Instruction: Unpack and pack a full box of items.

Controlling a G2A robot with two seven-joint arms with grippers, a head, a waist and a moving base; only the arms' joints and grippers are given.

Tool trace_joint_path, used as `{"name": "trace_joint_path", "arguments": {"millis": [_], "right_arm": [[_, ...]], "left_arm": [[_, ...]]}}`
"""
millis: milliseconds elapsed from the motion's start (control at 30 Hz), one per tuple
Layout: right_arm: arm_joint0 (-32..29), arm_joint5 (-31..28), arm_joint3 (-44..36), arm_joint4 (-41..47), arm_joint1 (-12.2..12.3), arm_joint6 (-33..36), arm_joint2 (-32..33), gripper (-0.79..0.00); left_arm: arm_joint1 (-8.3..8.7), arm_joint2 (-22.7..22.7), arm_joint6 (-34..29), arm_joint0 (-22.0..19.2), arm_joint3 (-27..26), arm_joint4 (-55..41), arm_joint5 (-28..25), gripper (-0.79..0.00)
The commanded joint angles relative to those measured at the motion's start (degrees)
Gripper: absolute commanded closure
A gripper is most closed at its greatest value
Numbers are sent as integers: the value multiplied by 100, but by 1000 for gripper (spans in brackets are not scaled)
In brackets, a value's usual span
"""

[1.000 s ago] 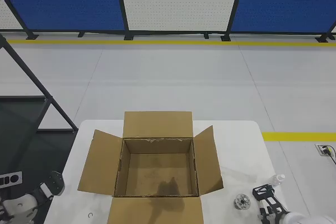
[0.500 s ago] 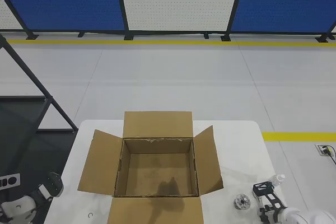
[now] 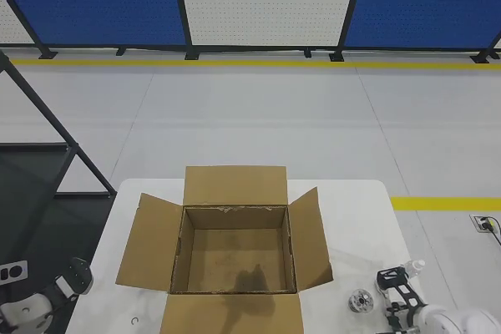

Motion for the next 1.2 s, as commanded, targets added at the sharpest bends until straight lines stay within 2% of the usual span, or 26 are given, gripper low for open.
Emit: {"name": "trace_joint_path", "arguments": {"millis": [0,333,533,700,967,1067,1167], "right_arm": [[-65,0,-210,81,14,-49,97,0],[-730,-168,-2435,720,100,-169,994,0],[-510,-402,-3311,1480,161,-95,1136,0],[-346,-423,-3311,1579,179,-95,1103,0],[-369,-387,-3267,1560,177,-171,1090,0],[-310,-495,-3253,1508,190,-516,792,0],[22,-599,-3311,1412,209,-746,366,0]], "left_arm": [[-6,-8,6,-1,-15,1,2,-785],[-33,-29,-22,-25,-37,-30,18,-785],[-51,-18,-73,-16,-42,-63,30,-785],[-63,-100,-56,52,-84,99,-8,-785],[-92,-575,-40,261,-38,-7,-108,-785],[-100,-623,34,252,-55,23,-93,-785],[-106,-669,119,224,-111,56,-80,-785]]}}
